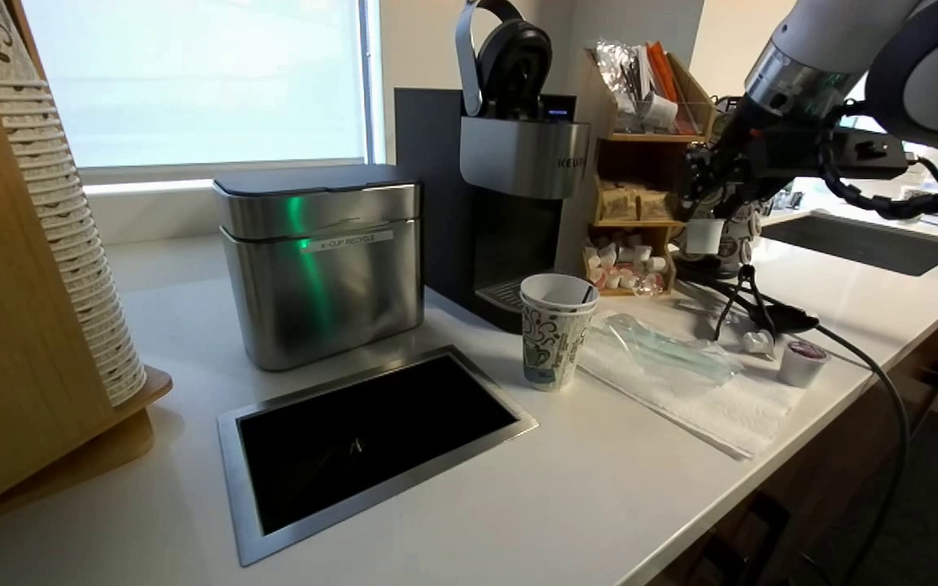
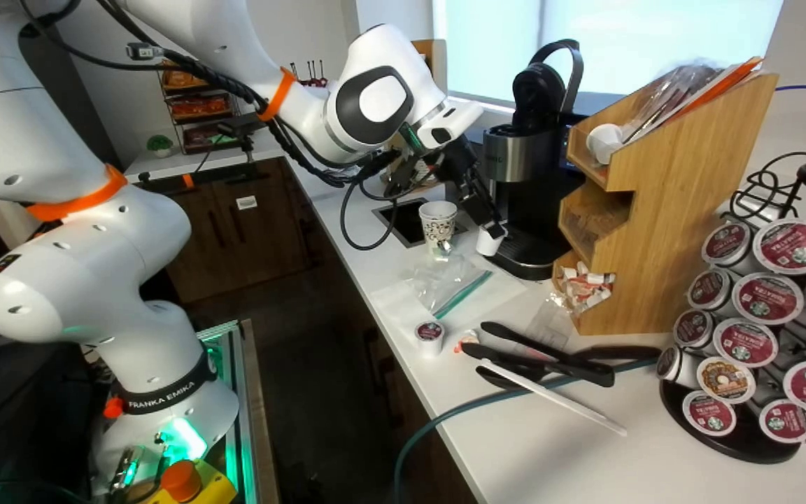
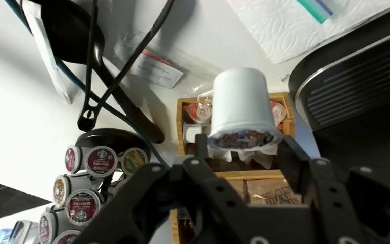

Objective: Remove the coffee pod from the coffee maker and place it on the table

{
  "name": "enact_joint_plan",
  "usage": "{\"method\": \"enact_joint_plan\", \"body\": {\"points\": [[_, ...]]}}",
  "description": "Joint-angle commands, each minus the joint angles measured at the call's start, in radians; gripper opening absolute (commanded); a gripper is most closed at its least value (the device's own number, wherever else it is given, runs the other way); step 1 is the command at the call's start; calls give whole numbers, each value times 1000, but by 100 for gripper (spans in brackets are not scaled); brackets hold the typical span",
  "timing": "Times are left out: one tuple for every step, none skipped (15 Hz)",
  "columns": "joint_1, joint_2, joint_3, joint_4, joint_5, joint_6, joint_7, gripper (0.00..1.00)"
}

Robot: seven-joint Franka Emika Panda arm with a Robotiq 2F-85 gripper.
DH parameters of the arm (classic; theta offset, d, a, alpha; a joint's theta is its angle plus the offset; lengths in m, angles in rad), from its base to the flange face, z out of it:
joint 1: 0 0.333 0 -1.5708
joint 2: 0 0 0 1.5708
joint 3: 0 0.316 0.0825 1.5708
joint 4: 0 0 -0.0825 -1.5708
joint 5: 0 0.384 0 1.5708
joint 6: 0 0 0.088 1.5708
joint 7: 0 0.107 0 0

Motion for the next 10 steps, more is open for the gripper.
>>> {"method": "enact_joint_plan", "body": {"points": [[-172,-50,155,-19,-142,-34,266,29],[-224,-57,206,-26,-174,-36,335,29],[-280,-67,261,-30,-205,-41,405,29],[-331,-76,316,-30,-234,-53,472,29],[-382,-84,379,-25,-265,-83,542,29],[-425,-97,436,-27,-291,-106,610,29],[-470,-98,496,-18,-314,-138,678,29],[-507,-88,552,-6,-345,-169,745,29],[-542,-77,608,7,-379,-195,813,29],[-561,-43,646,22,-430,-226,882,29]]}}
